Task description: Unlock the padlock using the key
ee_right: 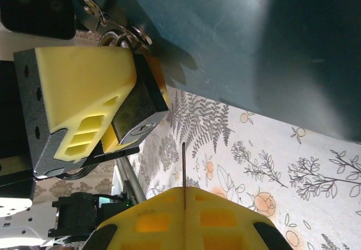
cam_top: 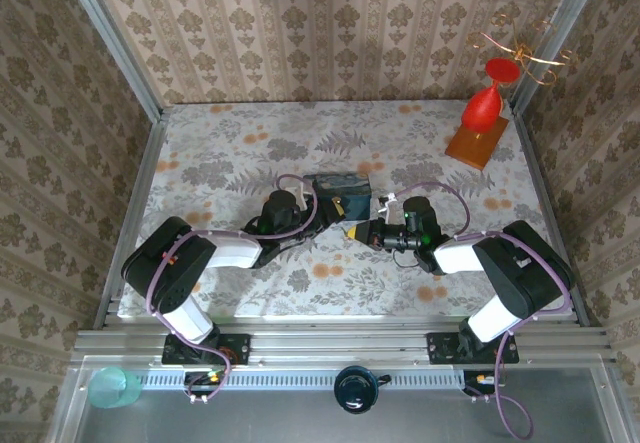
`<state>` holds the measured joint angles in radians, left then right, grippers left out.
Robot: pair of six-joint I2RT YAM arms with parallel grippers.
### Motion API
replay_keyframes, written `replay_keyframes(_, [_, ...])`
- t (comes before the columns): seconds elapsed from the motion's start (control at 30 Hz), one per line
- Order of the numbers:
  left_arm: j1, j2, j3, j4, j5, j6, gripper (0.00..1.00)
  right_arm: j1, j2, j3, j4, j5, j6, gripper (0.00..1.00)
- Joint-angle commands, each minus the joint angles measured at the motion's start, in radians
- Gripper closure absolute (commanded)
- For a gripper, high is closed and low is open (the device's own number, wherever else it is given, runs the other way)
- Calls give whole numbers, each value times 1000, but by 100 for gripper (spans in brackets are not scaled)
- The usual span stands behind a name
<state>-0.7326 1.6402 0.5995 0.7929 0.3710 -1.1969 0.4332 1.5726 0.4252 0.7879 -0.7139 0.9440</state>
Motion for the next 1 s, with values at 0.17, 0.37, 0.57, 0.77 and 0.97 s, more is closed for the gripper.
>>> replay_keyframes(0.17, [-1,-34,-26,79,-10,-27,100,-14,-12,-14,92,-53,16,100])
replay_keyframes(0.37, [1,-30,-30,83,-3,-33,100,-39,28,-25,188,-88,59,100])
replay_keyframes(0.57, [-1,-27,-44,127,1,-50,100,-42,53,-29,264,-102,96,100])
replay_keyframes(0.77, [-4,-10,-38,160,17,-65,100,-42,57,-30,277,-99,91,100])
replay_keyframes(0.97, [-10,-9,-35,168,20,-73,100,-42,67,-23,284,-98,90,100])
